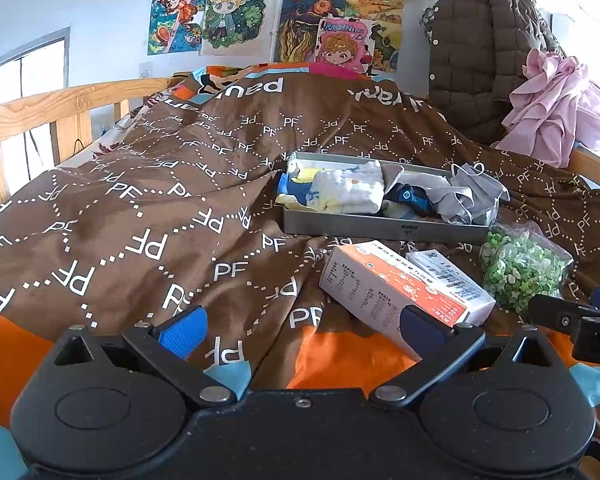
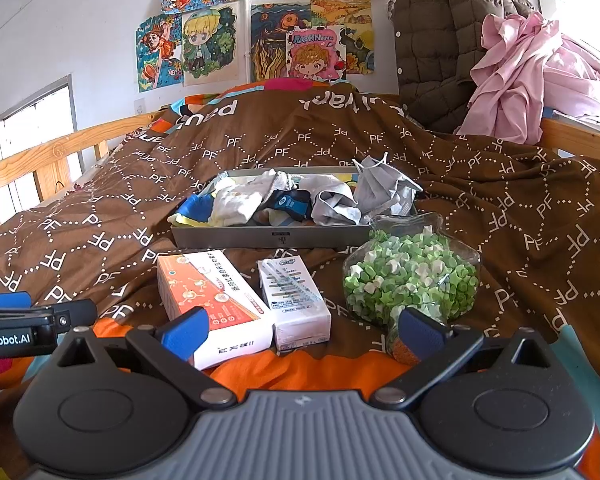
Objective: Organize soft objects
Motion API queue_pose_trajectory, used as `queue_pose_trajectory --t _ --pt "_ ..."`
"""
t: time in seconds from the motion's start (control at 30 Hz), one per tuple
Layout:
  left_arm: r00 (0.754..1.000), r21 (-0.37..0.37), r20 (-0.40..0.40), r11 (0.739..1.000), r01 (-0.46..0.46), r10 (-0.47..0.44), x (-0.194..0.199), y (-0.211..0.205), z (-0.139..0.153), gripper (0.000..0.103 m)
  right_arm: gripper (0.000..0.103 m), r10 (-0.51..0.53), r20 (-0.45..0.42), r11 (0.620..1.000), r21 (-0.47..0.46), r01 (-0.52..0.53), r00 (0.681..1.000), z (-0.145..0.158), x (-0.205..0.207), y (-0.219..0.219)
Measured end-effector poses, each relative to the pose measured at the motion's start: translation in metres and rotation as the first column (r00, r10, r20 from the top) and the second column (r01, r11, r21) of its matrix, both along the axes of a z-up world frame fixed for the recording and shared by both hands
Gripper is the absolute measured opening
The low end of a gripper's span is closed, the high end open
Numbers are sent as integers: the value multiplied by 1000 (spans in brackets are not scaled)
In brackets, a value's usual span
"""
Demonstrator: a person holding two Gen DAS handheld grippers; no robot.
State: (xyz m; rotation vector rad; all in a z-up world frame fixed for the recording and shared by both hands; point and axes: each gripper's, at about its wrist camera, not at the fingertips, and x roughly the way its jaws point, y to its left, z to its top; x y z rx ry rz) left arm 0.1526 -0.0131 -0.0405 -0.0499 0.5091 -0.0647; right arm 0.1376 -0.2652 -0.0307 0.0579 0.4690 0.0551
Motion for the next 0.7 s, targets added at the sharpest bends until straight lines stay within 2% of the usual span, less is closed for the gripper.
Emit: queue_pose_trajectory --t 0.7 --pt "1000 3 20 1000 10 -10 -3 -1 3 102 103 3 -8 1000 -2 -3 1000 -4 -2 2"
